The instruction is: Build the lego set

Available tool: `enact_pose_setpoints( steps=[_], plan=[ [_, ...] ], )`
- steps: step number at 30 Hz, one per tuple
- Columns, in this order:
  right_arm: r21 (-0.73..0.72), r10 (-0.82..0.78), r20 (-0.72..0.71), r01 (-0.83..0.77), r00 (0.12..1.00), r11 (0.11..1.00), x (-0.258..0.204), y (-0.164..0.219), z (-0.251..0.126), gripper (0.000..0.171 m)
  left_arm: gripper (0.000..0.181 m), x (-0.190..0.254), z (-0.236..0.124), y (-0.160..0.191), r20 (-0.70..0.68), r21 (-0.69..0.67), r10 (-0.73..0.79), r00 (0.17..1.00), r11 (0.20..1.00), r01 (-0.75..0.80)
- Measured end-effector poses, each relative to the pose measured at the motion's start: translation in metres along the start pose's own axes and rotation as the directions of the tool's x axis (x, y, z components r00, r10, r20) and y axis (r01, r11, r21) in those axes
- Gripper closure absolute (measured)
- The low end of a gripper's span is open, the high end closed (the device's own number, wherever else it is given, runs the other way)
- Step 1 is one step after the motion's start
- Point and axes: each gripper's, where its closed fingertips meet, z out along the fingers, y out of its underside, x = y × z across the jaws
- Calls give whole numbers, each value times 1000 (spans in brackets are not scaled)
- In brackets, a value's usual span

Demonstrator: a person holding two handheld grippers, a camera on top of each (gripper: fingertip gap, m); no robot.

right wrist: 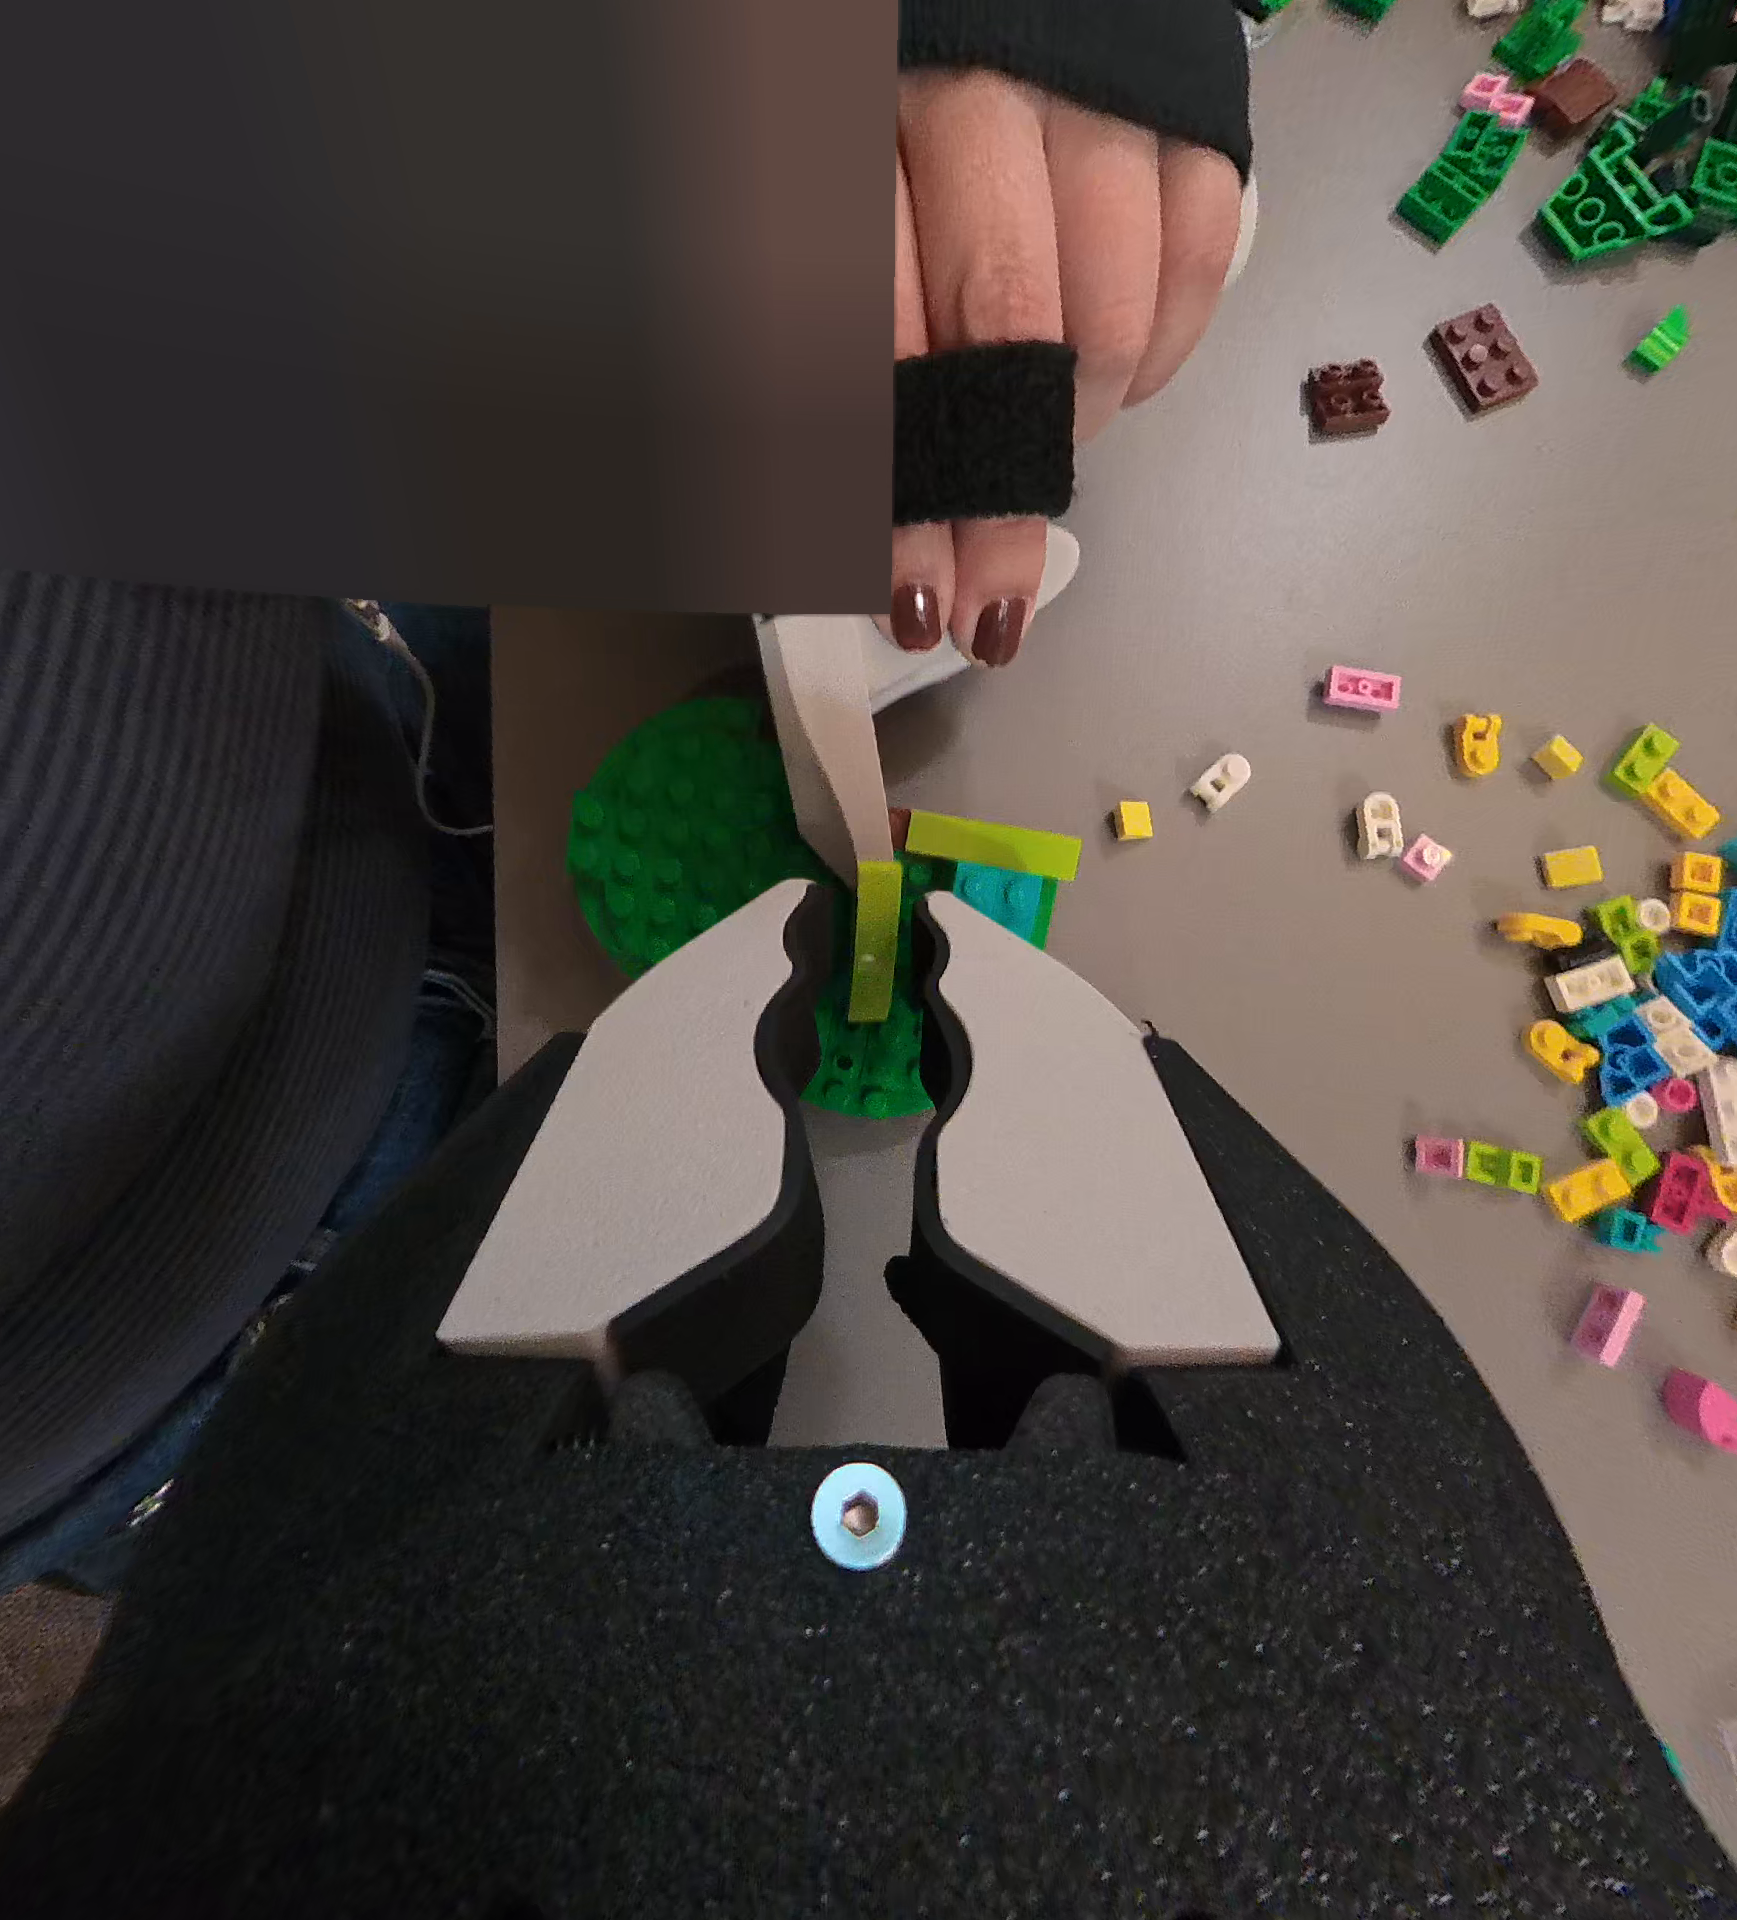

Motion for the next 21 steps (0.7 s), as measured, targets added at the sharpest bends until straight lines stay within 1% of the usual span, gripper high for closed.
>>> enact_pose_setpoints(
  steps=[5, 8, 10, 15, 17, 19, 21],
  plan=[
    [26, 49, -27, -48, 998, 998, 2, 12, -8, 159, 173, 0, 2, 0, -5, 1, -6, 1000, 1000, 6],
    [54, 15, -31, -13, 999, 998, -1, 11, -5, 161, 173, 0, 3, 0, -6, 1, -6, 1000, 1000, 6],
    [45, 9, -21, -8, 1000, 999, -1, 14, -1, 157, 173, -1, 4, 0, -5, 1, -5, 1000, 1000, 5],
    [56, 16, 17, -17, 1000, 998, -1, 13, 4, 164, 173, -1, 5, 0, -4, 1, -2, 1000, 1000, 2],
    [53, 17, 23, -19, 1000, 998, -2, 13, 3, 164, 173, -2, 6, 0, -3, 3, 1, 1000, 1000, -1],
    [61, 37, 32, -39, 999, 997, 0, 10, -1, 164, 173, -2, 7, 0, -1, 4, 5, 1000, 1000, -5],
    [77, 91, 21, -92, 996, 993, 8, 7, -10, 164, 173, -3, 8, -1, 4, 3, 14, 1000, 1000, -14]
  ],
)
